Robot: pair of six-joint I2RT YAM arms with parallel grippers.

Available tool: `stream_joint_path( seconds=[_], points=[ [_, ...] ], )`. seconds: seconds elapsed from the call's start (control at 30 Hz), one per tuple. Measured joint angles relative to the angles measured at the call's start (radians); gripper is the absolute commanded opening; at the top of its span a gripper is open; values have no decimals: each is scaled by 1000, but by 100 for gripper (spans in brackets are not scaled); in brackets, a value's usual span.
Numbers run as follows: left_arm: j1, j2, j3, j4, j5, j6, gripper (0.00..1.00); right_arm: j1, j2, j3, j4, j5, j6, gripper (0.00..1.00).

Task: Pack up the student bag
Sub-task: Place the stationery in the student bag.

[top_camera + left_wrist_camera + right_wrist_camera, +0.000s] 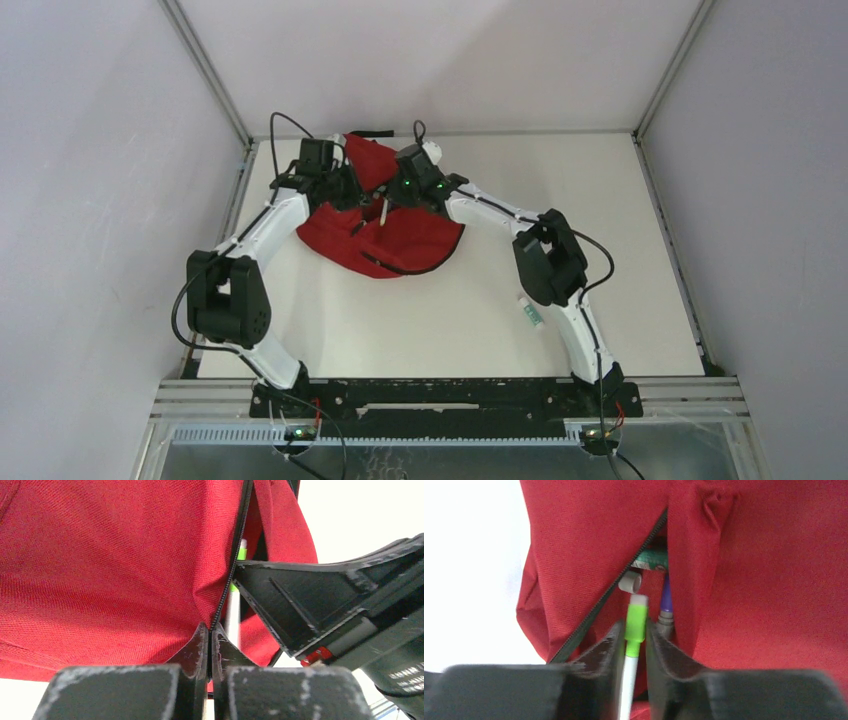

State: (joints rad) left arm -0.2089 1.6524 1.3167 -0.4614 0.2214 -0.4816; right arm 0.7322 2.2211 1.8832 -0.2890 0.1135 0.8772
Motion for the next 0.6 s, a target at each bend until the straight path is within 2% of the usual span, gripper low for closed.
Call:
stream_joint_path(
  seconds=[0.07,0.17,0.27,0.5,0.6],
  points=[
    [2,0,0,0,2,0,0,-1,14,4,-5,-11,12,54],
    [2,-1,0,0,3,0,0,-1,8,-7,4,-26,7,59],
    [2,-1,0,1,3,0,0,-2,-43,-65,23,-49,-10,59],
    [2,-2,0,5,10,-2,0,-5,-123,-69,24,-69,-63,53],
    [2,-2,0,6,11,-8,0,-7,-171,-87,29,-79,-77,54]
  ],
)
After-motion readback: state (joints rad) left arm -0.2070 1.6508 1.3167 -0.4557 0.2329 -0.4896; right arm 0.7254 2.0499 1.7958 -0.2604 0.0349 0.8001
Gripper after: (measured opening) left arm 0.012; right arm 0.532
